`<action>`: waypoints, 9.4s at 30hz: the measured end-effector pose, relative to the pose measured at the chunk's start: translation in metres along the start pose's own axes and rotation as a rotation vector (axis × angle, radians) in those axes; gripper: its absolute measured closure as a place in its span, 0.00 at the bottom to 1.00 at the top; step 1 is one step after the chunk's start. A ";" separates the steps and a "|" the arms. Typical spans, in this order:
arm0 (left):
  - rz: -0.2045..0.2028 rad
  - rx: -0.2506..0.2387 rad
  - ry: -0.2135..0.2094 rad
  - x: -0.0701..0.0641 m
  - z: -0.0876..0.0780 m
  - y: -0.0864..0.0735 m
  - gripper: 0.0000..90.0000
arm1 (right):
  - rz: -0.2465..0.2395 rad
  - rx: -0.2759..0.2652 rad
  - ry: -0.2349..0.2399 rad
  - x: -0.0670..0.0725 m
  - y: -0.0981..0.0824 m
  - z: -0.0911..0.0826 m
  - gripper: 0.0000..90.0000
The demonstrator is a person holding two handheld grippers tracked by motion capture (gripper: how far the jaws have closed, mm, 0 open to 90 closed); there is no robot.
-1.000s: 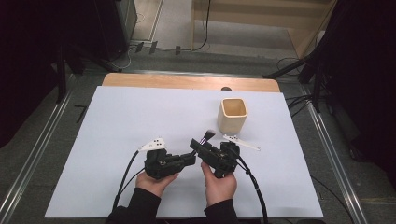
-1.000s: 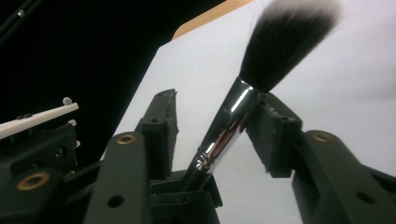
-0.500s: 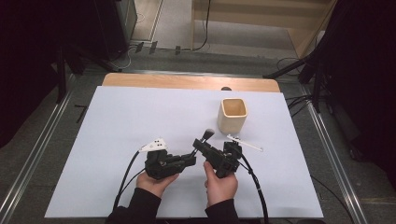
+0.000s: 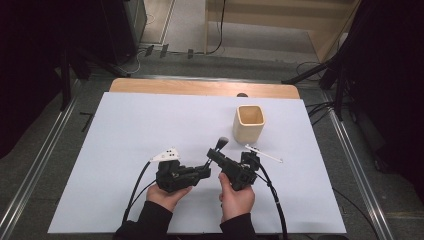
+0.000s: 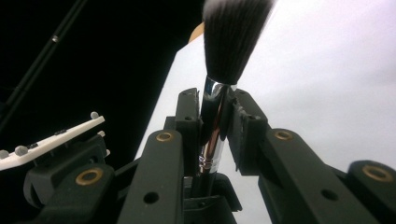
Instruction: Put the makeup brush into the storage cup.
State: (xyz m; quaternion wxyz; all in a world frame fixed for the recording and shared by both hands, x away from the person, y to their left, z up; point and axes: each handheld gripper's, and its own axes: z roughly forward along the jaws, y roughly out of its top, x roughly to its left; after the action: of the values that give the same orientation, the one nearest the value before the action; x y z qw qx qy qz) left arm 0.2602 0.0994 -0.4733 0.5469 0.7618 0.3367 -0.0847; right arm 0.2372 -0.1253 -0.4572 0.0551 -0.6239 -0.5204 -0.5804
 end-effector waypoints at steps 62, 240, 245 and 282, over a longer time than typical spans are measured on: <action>0.027 0.227 -0.046 0.017 -0.018 0.019 0.34 | -0.154 0.216 0.053 -0.014 0.015 0.007 0.87; 0.232 0.440 0.228 0.059 -0.095 0.009 0.19 | -0.623 0.084 -0.051 0.005 0.184 -0.048 0.87; 0.241 0.440 0.230 0.059 -0.095 0.009 0.18 | -0.618 0.073 -0.056 0.004 0.189 -0.049 0.87; 0.247 0.450 0.224 0.058 -0.094 0.006 0.16 | -0.628 -0.019 -0.148 -0.030 0.211 -0.019 0.87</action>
State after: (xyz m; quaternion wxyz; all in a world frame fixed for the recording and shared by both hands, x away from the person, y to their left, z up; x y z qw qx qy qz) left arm 0.2855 0.2060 -0.4607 0.3295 0.9041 0.2721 -0.0053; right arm 0.3818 -0.2509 -0.3611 -0.1704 -0.4737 -0.6847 -0.5271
